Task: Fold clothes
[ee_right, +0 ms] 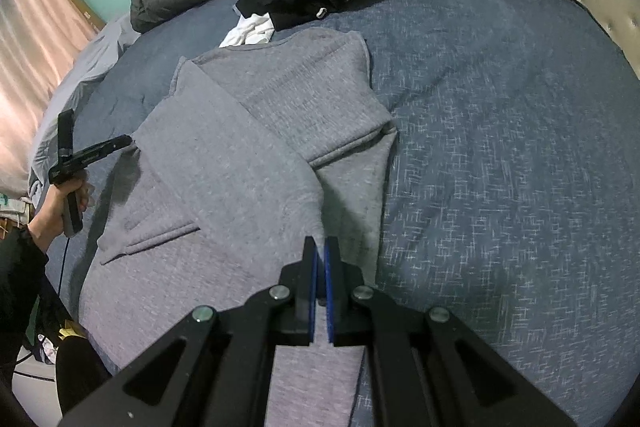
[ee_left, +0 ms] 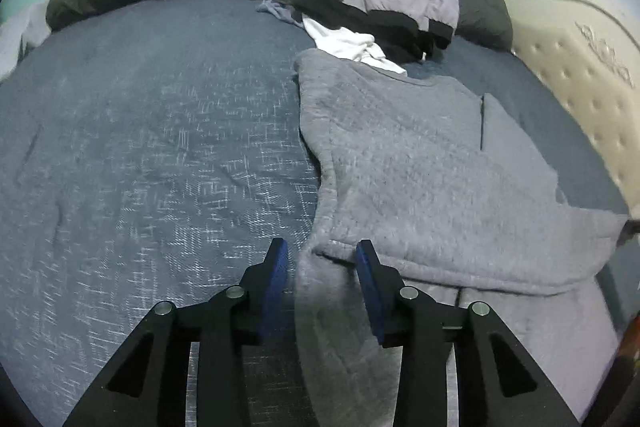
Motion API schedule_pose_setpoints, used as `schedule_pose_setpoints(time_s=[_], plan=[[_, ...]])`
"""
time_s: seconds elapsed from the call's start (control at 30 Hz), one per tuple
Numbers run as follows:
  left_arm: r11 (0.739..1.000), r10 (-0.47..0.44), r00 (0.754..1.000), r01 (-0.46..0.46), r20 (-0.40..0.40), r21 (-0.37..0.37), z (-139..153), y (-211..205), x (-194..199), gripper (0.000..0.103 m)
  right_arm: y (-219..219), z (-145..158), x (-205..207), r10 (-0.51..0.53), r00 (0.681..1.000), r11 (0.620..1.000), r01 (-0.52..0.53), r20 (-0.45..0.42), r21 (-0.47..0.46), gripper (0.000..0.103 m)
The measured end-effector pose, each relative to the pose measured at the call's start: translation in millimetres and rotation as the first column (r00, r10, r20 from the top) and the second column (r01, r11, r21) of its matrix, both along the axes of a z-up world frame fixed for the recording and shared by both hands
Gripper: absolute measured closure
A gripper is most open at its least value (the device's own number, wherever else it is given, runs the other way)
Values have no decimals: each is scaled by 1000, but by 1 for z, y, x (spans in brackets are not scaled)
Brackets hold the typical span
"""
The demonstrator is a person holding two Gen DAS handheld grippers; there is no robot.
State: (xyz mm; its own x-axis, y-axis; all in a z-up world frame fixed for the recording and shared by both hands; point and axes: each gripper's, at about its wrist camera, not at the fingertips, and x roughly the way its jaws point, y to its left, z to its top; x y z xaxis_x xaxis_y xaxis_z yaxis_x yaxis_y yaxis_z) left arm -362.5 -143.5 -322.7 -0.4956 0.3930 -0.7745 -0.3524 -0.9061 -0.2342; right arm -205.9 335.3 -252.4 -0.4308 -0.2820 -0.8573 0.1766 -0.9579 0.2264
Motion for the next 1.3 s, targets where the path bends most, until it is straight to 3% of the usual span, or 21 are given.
schedule_pose_setpoints(time_s=[0.17, 0.27, 0.53, 0.57, 0.63, 0.83, 1.0, 1.17, 1.3], plan=[[999, 19, 999, -21, 44, 48, -8, -2, -3, 64, -7, 1, -1, 21, 1000, 1000, -21, 1, 5, 100], [998, 17, 998, -20, 62, 52, -12, -2, -6, 87, -12, 1, 0, 36, 999, 999, -36, 5, 8, 100], [968, 94, 992, -110, 83, 224, -6, -42, -8, 92, -24, 22, 6, 65, 998, 998, -65, -21, -6, 100], [965, 119, 989, -137, 93, 225, -8, -48, -8, 102, -25, 24, 7, 68, 997, 998, -68, -25, 0, 100], [959, 167, 979, -188, 115, 212, -15, -60, -10, 103, -25, 20, 8, 71, 997, 997, -71, -15, 12, 100], [967, 147, 985, -162, 88, 197, -10, -68, -1, 103, -9, -50, 7, 22, 989, 999, -29, 146, 45, 100], [970, 119, 991, -127, 54, 206, 3, -65, 8, 103, 21, -94, 1, -47, 972, 999, 48, 231, 2, 100], [985, 77, 996, -82, 34, 153, 10, -49, 9, 103, 37, -112, -6, -58, 965, 995, 78, 254, -67, 100], [983, 85, 996, -90, 39, 159, 11, -47, 9, 99, 43, -108, -10, -66, 976, 991, 89, 208, -104, 99]])
